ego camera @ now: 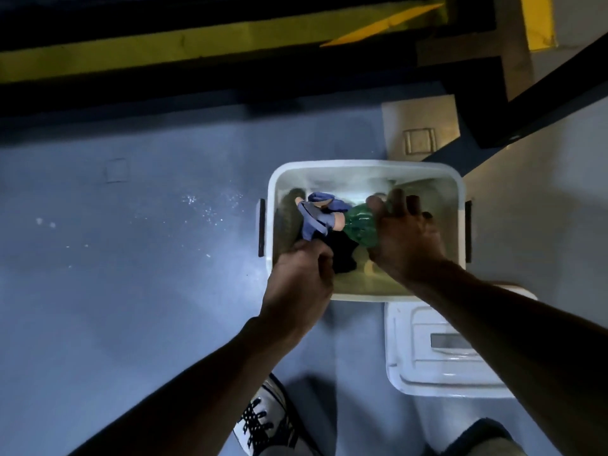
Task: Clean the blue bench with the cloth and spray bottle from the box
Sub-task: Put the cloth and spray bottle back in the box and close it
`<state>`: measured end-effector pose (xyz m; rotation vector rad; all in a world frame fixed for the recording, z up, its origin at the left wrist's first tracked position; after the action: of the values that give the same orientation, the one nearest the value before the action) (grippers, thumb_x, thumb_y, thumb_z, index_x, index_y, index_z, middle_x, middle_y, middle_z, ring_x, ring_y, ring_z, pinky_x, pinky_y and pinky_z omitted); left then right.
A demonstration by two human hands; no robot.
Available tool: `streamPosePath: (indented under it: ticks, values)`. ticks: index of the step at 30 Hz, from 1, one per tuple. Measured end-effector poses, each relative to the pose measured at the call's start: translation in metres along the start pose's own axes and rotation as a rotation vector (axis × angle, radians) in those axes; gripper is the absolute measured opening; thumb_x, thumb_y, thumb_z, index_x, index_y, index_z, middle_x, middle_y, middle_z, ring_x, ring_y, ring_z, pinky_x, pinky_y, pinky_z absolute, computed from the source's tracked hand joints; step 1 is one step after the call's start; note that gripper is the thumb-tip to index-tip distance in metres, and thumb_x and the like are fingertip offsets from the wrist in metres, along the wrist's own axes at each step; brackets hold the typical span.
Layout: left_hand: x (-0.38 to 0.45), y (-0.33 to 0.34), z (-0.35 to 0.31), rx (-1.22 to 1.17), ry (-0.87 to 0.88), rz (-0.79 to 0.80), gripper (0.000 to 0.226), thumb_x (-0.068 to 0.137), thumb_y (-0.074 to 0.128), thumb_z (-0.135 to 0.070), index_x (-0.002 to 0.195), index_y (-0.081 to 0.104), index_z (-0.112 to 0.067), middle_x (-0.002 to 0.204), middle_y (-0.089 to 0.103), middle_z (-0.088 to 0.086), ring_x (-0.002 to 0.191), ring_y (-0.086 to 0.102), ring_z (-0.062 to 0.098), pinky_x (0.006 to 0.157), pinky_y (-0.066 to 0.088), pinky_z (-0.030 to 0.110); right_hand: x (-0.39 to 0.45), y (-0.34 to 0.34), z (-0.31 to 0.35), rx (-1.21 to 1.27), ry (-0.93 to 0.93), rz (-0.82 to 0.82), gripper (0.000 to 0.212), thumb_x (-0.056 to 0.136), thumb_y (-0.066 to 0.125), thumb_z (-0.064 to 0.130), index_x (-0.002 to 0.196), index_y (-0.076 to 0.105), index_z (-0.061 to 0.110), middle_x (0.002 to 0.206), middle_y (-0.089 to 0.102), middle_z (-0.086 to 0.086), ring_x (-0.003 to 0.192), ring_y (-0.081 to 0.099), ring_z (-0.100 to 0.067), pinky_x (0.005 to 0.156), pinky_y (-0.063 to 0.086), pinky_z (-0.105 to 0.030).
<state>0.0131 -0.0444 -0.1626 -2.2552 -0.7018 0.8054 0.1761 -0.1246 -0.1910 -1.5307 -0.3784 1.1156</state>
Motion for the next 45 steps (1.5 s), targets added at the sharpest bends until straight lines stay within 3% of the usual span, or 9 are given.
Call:
streamPosePath:
  ticks: [8,13,17,24,27,29,32,37,45]
  values:
    - [-0.003,-0.001,-0.003,-0.050,-0.019,0.000,0.016,0.098,0.056,-0.022,0.097,0.071,-0.021,0.093,0.073,0.000,0.086,0.067,0.020,0.077,0.055,0.037,-0.011,-0.003,0.002,0.056,-0.037,0.003,0.095,0.072,0.086,0.041,0.151,0.037,0.018,0.148,0.041,-0.016,0.136,0.042,-0.038,0.105,0.043,-0.050]
    - [-0.025,-0.008,-0.038,-0.266,-0.004,-0.036,0.013,0.094,0.053,-0.029,0.093,0.064,-0.023,0.081,0.069,-0.003,0.075,0.065,0.017,0.072,0.056,0.036,-0.079,-0.058,-0.037,0.346,-0.072,-0.323,0.036,0.084,0.074,0.024,0.116,0.064,0.010,0.116,0.063,-0.015,0.107,0.061,-0.035,0.087,0.055,-0.044]
    - [-0.061,0.011,-0.074,-0.209,-0.013,-0.031,0.016,0.098,0.057,-0.009,0.083,0.061,-0.013,0.065,0.054,-0.004,0.060,0.049,0.005,0.060,0.044,0.030,-0.144,-0.059,-0.113,0.480,0.185,-0.341,0.010,0.089,0.067,0.013,0.100,0.066,0.013,0.098,0.061,-0.007,0.084,0.063,-0.029,0.072,0.050,-0.034]
    - [-0.105,0.094,-0.057,-0.092,-0.173,0.000,0.023,0.102,0.051,-0.017,0.086,0.067,-0.011,0.082,0.067,0.006,0.074,0.061,0.025,0.070,0.053,0.044,-0.202,0.047,-0.221,0.583,0.674,0.079,0.030,0.095,0.068,0.030,0.114,0.067,0.006,0.109,0.072,-0.016,0.106,0.066,-0.037,0.093,0.049,-0.040]
    - [-0.106,0.131,-0.038,-0.125,-0.378,0.034,0.024,0.103,0.048,-0.021,0.093,0.067,-0.013,0.092,0.068,0.004,0.084,0.061,0.021,0.074,0.046,0.030,-0.208,0.101,-0.250,0.590,0.749,0.230,0.045,0.092,0.065,0.051,0.109,0.067,0.009,0.105,0.075,-0.011,0.089,0.069,-0.029,0.074,0.050,-0.031]
    - [-0.102,0.153,-0.029,-0.116,-0.459,0.064,0.024,0.105,0.047,-0.028,0.098,0.066,-0.016,0.098,0.067,0.003,0.091,0.063,0.021,0.077,0.041,0.022,-0.207,0.131,-0.261,0.608,0.771,0.233,0.050,0.087,0.066,0.057,0.099,0.068,0.009,0.093,0.075,-0.012,0.075,0.069,-0.025,0.065,0.047,-0.026]
    - [-0.099,0.184,-0.023,-0.125,-0.553,0.148,0.024,0.103,0.046,-0.028,0.110,0.065,-0.015,0.101,0.065,-0.002,0.081,0.061,0.014,0.071,0.044,0.015,-0.202,0.158,-0.266,0.623,0.767,0.237,0.059,0.077,0.066,0.066,0.100,0.070,0.012,0.097,0.071,-0.011,0.094,0.067,-0.033,0.082,0.059,-0.044]
    - [-0.100,0.204,-0.023,-0.204,-0.655,0.092,0.027,0.082,0.056,-0.038,0.104,0.065,-0.025,0.098,0.071,-0.002,0.089,0.069,0.022,0.079,0.058,0.033,-0.200,0.178,-0.277,0.677,0.815,0.192,0.093,0.052,0.053,0.084,0.110,0.070,0.013,0.100,0.071,-0.009,0.103,0.067,-0.033,0.090,0.058,-0.050]
    - [-0.122,0.166,-0.048,-0.310,-0.722,0.028,0.025,0.088,0.069,-0.035,0.108,0.059,-0.022,0.097,0.069,-0.005,0.093,0.067,0.019,0.083,0.055,0.033,-0.232,0.102,-0.259,0.855,0.912,0.165,0.064,0.077,0.083,0.050,0.119,0.054,0.011,0.108,0.062,-0.008,0.089,0.060,-0.023,0.057,0.040,-0.025]
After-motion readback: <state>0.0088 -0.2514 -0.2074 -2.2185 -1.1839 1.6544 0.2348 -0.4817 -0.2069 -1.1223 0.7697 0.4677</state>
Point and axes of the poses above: each hand's wrist, its own x-axis towards the middle knuckle, its own y-axis out of the palm, z = x × y, the point moved 4 cm from there along x, towards the middle knuckle
